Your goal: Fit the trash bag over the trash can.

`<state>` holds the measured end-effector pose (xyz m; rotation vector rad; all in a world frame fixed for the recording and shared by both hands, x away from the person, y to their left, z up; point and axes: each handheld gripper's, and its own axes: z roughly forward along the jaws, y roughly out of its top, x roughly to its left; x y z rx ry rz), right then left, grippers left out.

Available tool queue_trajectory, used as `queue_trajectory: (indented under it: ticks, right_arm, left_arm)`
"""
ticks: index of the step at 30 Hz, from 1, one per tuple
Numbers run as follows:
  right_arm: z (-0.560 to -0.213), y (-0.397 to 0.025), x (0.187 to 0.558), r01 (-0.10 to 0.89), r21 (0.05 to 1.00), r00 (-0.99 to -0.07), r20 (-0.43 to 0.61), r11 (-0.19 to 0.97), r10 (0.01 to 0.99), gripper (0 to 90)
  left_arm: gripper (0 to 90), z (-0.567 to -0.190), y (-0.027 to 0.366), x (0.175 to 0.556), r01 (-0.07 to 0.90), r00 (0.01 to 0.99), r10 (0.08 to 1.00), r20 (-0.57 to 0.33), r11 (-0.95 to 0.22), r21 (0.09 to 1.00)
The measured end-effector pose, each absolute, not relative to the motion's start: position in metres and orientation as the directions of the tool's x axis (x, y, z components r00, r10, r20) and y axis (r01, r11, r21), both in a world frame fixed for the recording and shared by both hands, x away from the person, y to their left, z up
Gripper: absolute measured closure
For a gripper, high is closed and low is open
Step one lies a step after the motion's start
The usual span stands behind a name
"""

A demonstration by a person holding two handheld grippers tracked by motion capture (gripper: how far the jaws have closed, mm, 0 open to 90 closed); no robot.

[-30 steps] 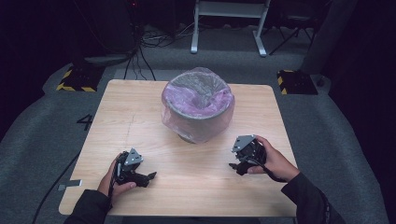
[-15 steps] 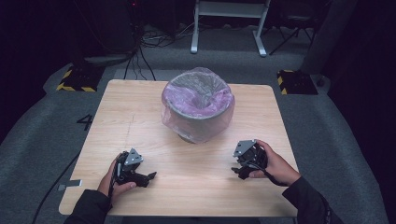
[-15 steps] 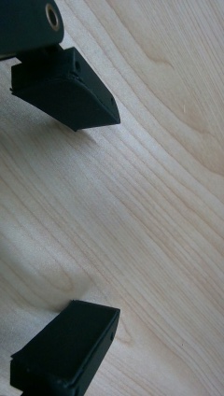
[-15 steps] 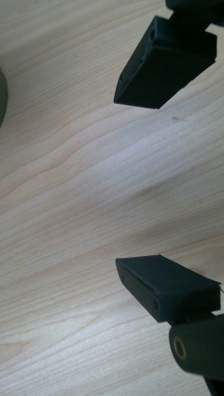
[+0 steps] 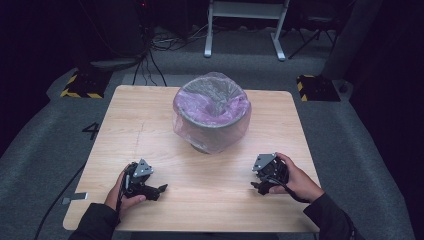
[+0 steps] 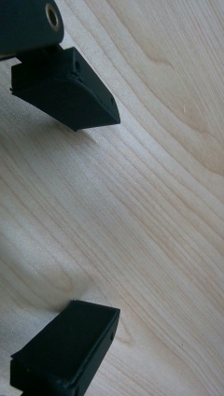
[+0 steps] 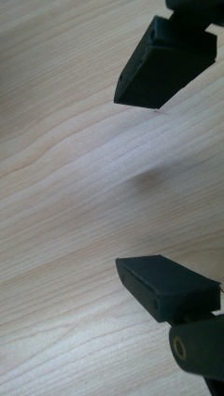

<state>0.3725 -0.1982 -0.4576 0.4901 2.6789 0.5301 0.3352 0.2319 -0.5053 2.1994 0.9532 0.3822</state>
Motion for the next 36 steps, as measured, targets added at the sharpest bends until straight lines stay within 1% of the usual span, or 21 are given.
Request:
queue_trajectory:
  ticks: [6, 11, 20, 21, 25, 27, 36]
  right_arm:
    - [-0.463, -0.202, 0.371, 0.267, 0.415, -0.867, -0.29, 0.87, 0.405, 17.5]
    - [-0.468, -0.206, 0.37, 0.28, 0.43, -0.861, -0.282, 0.858, 0.422, 17.5]
    - [-0.476, -0.216, 0.368, 0.314, 0.476, -0.853, -0.238, 0.822, 0.464, 16.7]
    - [-0.478, -0.22, 0.366, 0.332, 0.5, -0.846, -0.217, 0.8, 0.487, 16.7]
    - [-0.48, -0.226, 0.364, 0.349, 0.532, -0.838, -0.191, 0.771, 0.511, 16.7]
    - [-0.483, -0.231, 0.362, 0.365, 0.564, -0.829, -0.166, 0.74, 0.535, 16.5]
    - [-0.492, -0.248, 0.356, 0.399, 0.644, -0.813, -0.081, 0.652, 0.577, 15.7]
  left_arm:
    - [7.9, -0.505, 0.232, 0.335, 0.521, 0.686, 0.727, -0.006, -0.486, 0.702]
    - [7.9, -0.505, 0.232, 0.335, 0.521, 0.686, 0.728, -0.007, -0.485, 0.702]
    - [7.9, -0.505, 0.232, 0.335, 0.522, 0.686, 0.728, -0.007, -0.485, 0.702]
    - [7.9, -0.505, 0.232, 0.335, 0.521, 0.686, 0.727, -0.006, -0.486, 0.702]
    - [7.9, -0.505, 0.232, 0.335, 0.521, 0.686, 0.727, -0.006, -0.486, 0.702]
    - [8.0, -0.505, 0.232, 0.335, 0.522, 0.686, 0.728, -0.007, -0.485, 0.702]
    - [7.9, -0.505, 0.232, 0.335, 0.521, 0.686, 0.728, -0.007, -0.485, 0.702]
